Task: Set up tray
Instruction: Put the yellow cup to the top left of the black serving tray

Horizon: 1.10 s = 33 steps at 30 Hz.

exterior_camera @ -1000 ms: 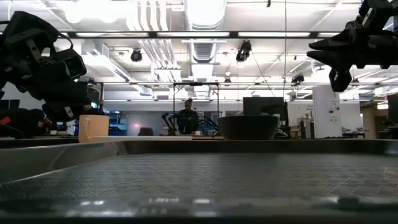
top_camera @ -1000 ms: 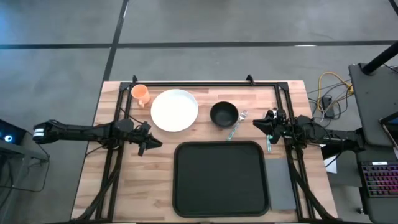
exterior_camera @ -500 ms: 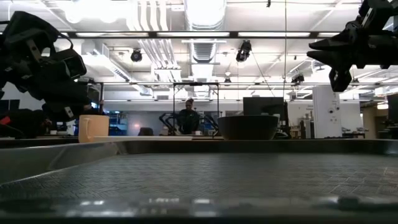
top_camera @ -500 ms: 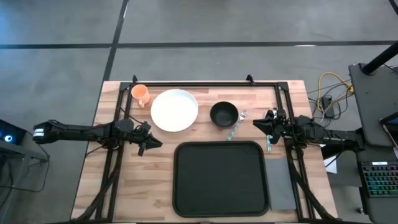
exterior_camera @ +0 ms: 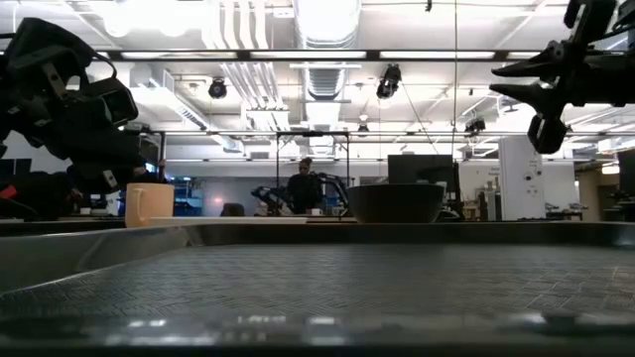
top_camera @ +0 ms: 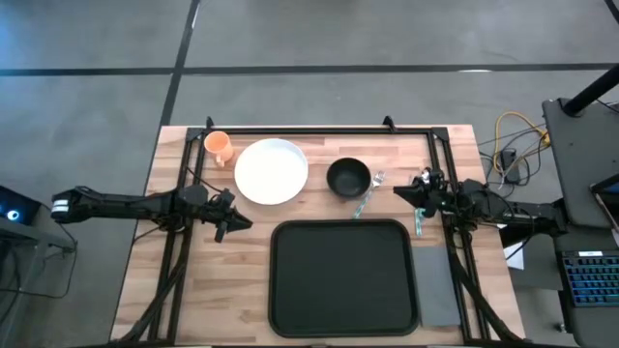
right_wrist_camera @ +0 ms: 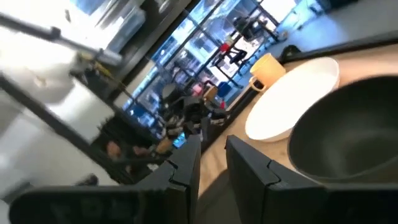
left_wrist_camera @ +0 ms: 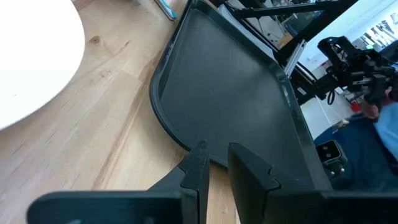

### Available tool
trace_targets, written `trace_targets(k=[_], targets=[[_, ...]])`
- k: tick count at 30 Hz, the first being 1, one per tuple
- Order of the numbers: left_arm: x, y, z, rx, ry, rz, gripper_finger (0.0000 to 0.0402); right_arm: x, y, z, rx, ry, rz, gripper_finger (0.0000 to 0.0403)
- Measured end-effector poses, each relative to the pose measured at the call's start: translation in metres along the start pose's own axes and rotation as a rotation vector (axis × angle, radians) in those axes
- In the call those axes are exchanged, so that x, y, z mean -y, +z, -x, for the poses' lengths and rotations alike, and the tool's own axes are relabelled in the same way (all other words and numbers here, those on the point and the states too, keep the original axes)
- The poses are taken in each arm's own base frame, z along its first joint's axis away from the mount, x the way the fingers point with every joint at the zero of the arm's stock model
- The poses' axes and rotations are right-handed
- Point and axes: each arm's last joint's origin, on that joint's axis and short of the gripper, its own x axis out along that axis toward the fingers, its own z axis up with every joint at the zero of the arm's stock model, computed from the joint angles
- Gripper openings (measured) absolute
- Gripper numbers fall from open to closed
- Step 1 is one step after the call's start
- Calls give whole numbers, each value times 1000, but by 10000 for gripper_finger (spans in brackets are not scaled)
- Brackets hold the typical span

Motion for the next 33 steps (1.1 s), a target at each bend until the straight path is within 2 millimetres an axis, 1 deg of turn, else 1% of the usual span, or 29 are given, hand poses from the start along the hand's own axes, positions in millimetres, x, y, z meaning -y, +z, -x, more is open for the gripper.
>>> trace_targets(k=[2, 5, 11, 13, 16, 17, 19, 21, 26, 30, 33], targets=[[0, 0, 0, 0, 0, 0, 40, 1, 1, 0, 51, -40, -31, 68], [0, 0, 0, 0, 0, 0, 40, 2, 3, 0, 103, -79, -33, 68], [0, 0, 0, 0, 0, 0, 40, 3, 3, 0, 115, -87, -35, 68], [0, 0, 0, 0, 0, 0, 40, 2, 4, 0, 128, -82, -92, 68], [0, 0, 0, 0, 0, 0, 40, 1, 5, 0, 158, -67, -262, 68], [0, 0, 0, 0, 0, 0, 40, 1, 6, 0, 168, -62, -277, 68], [0, 0, 0, 0, 0, 0, 40, -3, 9, 0, 191, -24, -277, 68], [0, 0, 0, 0, 0, 0, 40, -7, 13, 1, 256, 12, -262, 68], [0, 0, 0, -1, 1, 0, 40, -9, 22, 3, 469, -51, -250, 68], [0, 0, 0, 0, 1, 0, 40, -7, 21, 1, 487, -84, -280, 68], [0, 0, 0, -1, 1, 0, 40, -8, 22, -1, 494, -65, -304, 68]])
